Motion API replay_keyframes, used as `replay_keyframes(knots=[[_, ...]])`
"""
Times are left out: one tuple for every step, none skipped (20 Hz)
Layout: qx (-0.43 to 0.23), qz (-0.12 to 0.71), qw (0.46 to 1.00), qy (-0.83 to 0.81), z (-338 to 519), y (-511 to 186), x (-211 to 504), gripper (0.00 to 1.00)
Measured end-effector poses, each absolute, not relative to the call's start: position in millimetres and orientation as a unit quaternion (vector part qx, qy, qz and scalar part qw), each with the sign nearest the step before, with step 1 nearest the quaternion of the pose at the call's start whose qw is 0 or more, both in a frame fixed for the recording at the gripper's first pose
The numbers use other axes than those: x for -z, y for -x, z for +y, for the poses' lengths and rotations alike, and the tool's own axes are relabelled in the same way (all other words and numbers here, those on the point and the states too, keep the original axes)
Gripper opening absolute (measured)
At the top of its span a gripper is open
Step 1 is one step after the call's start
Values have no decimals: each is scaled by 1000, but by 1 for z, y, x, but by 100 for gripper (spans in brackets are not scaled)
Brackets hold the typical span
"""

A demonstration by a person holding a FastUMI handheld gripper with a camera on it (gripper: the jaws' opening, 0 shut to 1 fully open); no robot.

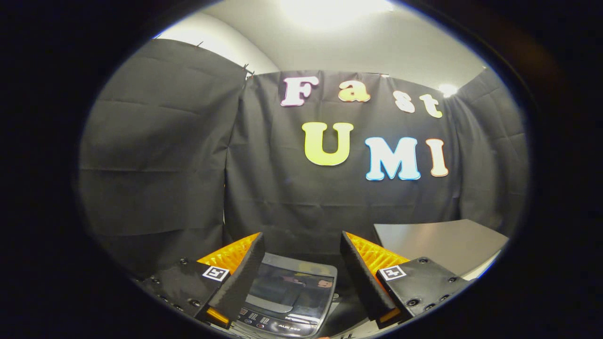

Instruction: Put the clothes into the washing machine and then close the washing machine lid.

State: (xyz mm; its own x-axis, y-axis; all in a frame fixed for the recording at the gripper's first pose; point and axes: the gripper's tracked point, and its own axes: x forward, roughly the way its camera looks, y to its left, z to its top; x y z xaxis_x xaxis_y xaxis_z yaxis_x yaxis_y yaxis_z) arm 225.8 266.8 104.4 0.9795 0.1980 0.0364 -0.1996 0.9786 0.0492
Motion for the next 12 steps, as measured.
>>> replay_keyframes(knots=[[-98, -21, 994, -34, 257, -220, -111, 99], [-93, -24, 995, -39, 246, -217, -116, 99], [-86, -28, 995, -40, 234, -213, -121, 99], [-82, -35, 995, -43, 222, -209, -126, 99], [-74, -45, 995, -43, 210, -206, -133, 99], [-64, -52, 996, -36, 196, -204, -136, 99], [-57, -54, 996, -28, 184, -201, -137, 99], [-56, -58, 997, -22, 177, -195, -135, 99], [-50, -60, 997, -18, 166, -191, -136, 99], [-46, -62, 997, -13, 154, -187, -139, 99], [-40, -67, 997, -12, 142, -182, -142, 99], [-34, -68, 997, -11, 131, -179, -143, 99]])
